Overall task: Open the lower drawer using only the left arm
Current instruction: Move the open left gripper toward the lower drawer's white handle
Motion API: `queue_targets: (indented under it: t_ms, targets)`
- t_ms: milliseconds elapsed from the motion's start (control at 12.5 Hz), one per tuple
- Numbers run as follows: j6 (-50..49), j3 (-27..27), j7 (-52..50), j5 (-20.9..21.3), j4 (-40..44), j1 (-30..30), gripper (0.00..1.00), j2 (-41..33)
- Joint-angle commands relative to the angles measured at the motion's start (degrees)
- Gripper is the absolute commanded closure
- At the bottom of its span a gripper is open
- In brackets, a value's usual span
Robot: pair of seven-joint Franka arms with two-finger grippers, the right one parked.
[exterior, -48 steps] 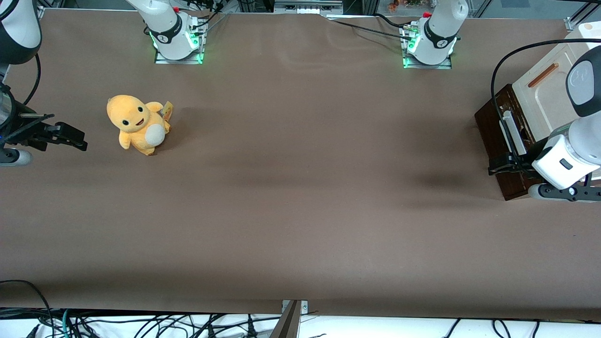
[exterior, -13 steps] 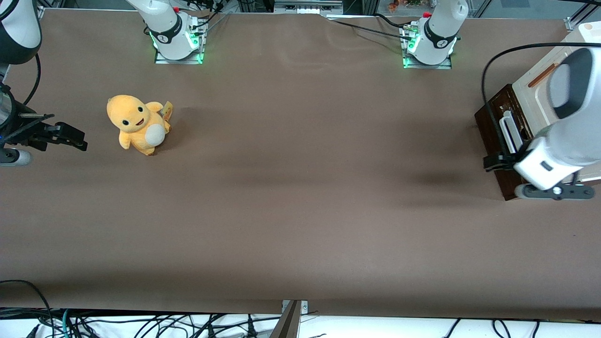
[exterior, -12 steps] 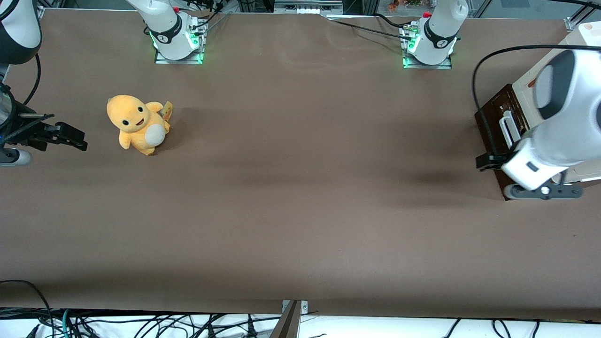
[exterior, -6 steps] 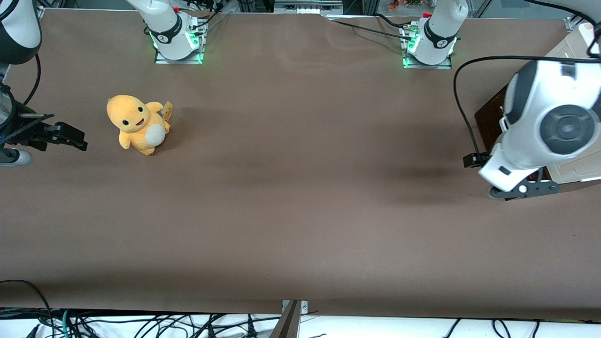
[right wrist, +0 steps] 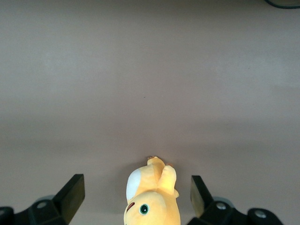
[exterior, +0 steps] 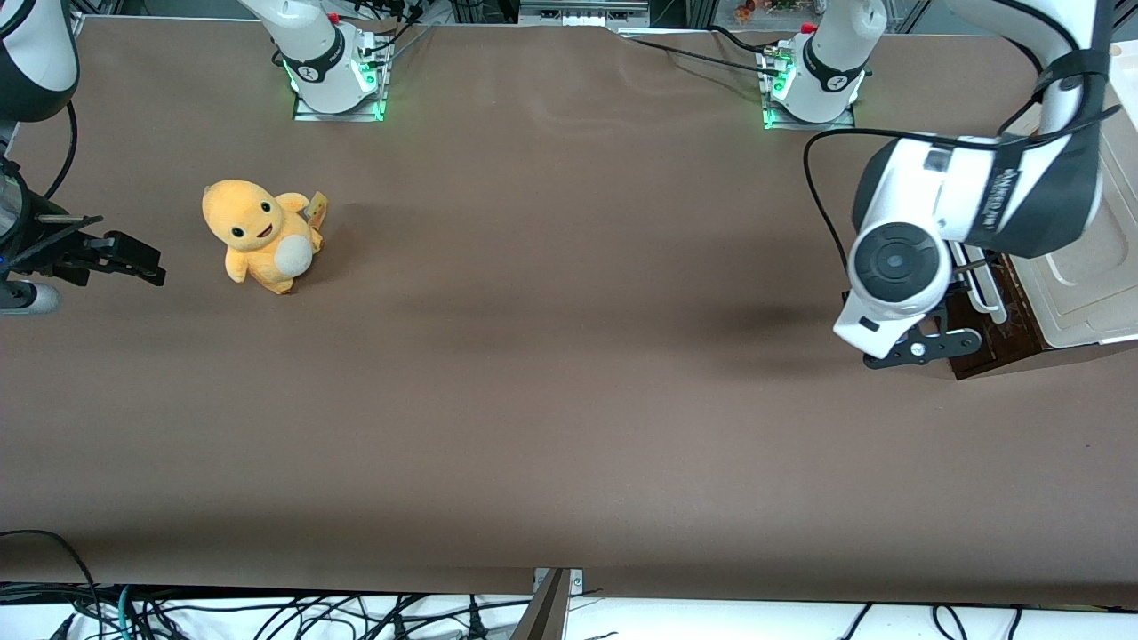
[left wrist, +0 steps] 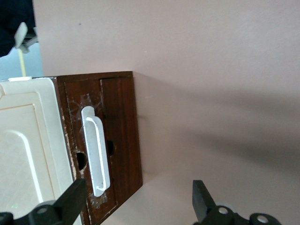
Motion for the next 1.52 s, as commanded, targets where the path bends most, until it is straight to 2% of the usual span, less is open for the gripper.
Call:
queue_targets:
  t_ms: [0, 160, 399, 799, 1198, 1438]
  targets:
    - [-1.69, -0.47, -1.48, 6.66, -3.61, -1.30, 0.00, -0.37]
    - [-2.83, -0.83, -2.00, 9.57, -4.94, -1.57, 0.00, -0.20]
    - [-3.62, -1.96, -9.02, 14.31, -6.60, -1.92, 0.00, 1.56]
    - [-4.33, -2.06, -16.22, 19.94, -10.30, -2.01, 0.00, 3.84]
    - [-6.61, -2.06, -23.52, 24.78, -12.50, -2.01, 0.00, 7.62]
    - [-7.40, -2.06, -24.06, 25.40, -12.59, -2.01, 0.00, 9.03]
